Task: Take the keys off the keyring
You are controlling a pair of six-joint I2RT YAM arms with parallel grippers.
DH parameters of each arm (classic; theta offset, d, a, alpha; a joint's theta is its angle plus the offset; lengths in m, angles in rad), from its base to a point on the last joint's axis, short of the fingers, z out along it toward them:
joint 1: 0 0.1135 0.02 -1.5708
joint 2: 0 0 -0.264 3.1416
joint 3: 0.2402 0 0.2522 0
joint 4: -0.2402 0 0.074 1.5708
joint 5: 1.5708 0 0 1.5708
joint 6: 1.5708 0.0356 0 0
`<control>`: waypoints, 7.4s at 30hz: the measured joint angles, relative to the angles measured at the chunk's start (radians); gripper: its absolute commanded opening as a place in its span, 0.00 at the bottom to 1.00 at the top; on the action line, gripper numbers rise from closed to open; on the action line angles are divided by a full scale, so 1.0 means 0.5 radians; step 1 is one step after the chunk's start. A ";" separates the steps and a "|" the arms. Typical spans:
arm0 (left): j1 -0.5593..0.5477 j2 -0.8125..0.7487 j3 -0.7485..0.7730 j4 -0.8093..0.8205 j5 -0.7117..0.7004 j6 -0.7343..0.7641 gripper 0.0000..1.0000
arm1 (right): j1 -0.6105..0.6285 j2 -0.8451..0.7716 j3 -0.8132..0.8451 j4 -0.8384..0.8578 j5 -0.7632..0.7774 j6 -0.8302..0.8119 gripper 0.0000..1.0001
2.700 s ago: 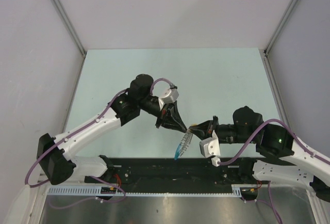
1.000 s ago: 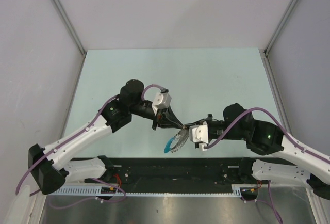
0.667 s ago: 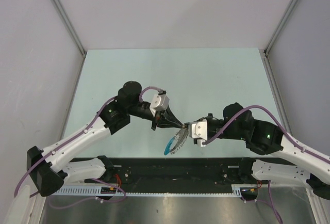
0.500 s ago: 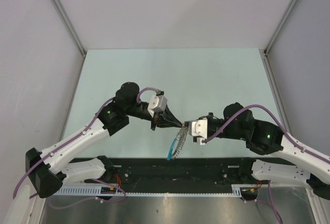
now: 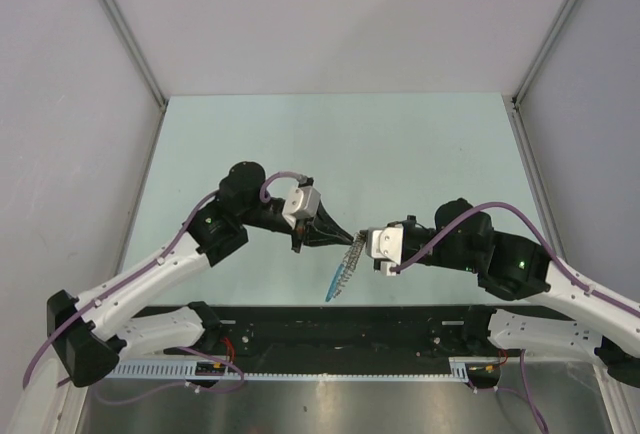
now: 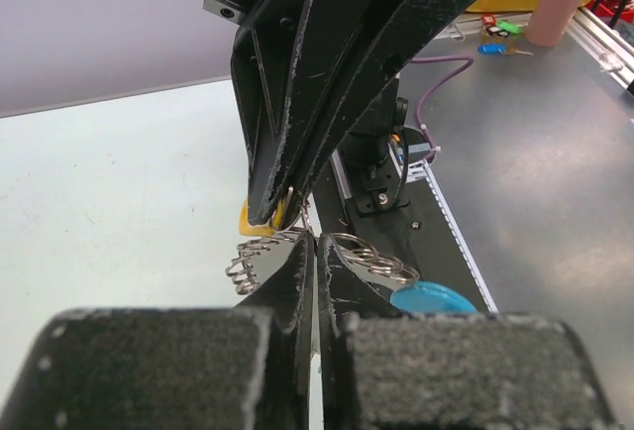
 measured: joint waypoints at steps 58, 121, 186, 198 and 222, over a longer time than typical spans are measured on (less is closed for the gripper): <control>0.125 -0.131 -0.462 1.119 0.050 -0.910 0.00 | -0.050 -0.178 -0.086 0.272 -0.293 0.116 0.33; 0.125 -0.119 -0.456 1.059 -0.024 -0.895 0.00 | -0.076 -0.240 -0.415 0.565 -0.185 0.838 0.13; 0.136 -0.215 -0.032 0.309 -0.103 -0.459 0.46 | -0.096 -0.200 -0.249 0.452 -0.211 0.952 0.00; 0.083 0.141 0.387 -0.487 -0.050 -0.046 0.45 | -0.209 -0.137 -0.141 0.237 -0.295 0.876 0.00; -0.006 0.215 0.497 -0.748 -0.138 0.116 0.42 | -0.360 -0.012 -0.092 0.212 -0.507 0.903 0.00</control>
